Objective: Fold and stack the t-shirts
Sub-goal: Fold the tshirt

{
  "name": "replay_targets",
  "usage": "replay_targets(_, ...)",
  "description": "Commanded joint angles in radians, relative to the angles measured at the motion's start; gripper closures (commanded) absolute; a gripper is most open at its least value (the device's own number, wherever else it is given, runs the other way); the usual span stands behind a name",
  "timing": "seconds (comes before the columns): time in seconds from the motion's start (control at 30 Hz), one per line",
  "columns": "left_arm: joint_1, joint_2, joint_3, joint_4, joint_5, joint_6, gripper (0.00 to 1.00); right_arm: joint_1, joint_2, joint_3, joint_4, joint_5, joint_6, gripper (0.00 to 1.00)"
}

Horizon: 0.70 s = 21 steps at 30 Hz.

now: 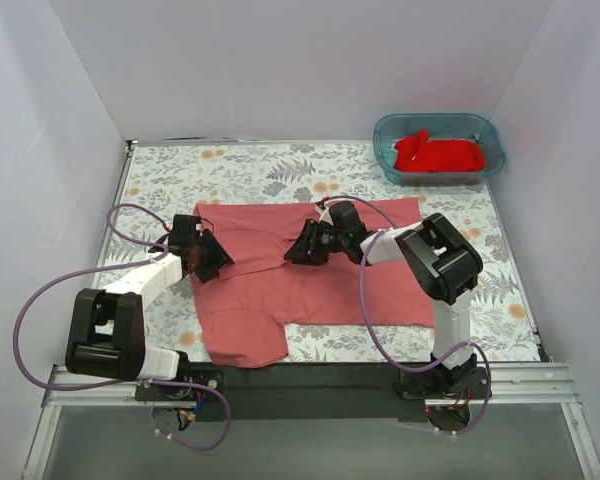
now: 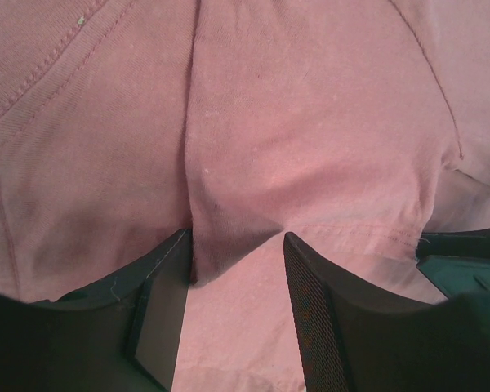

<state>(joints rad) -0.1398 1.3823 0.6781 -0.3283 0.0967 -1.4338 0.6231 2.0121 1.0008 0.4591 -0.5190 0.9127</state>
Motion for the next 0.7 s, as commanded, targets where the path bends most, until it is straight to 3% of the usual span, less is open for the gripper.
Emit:
replay_targets(0.0, -0.004, -0.015, -0.011, 0.005, 0.012, 0.004, 0.53, 0.01, 0.016, 0.036, 0.046, 0.022, 0.029, 0.53)
replay_targets(0.17, -0.004, -0.022, -0.008, -0.026, 0.017, -0.002, 0.53, 0.015, 0.017, 0.038, 0.046, 0.019, 0.029, 0.58)
replay_targets(0.47, -0.004, -0.031, -0.009, -0.051, 0.023, -0.005, 0.52, 0.026, 0.019, 0.052, 0.044, 0.002, 0.026, 0.75)
replay_targets(0.6, -0.004, -0.035, -0.002, -0.052, 0.024, -0.002, 0.59, 0.026, 0.007, 0.047, 0.043, 0.002, 0.02, 0.85)
replay_targets(0.67, -0.004, -0.04, 0.003, -0.058, 0.028, 0.001, 0.7, 0.026, 0.002, 0.044, 0.041, 0.002, 0.017, 0.9)
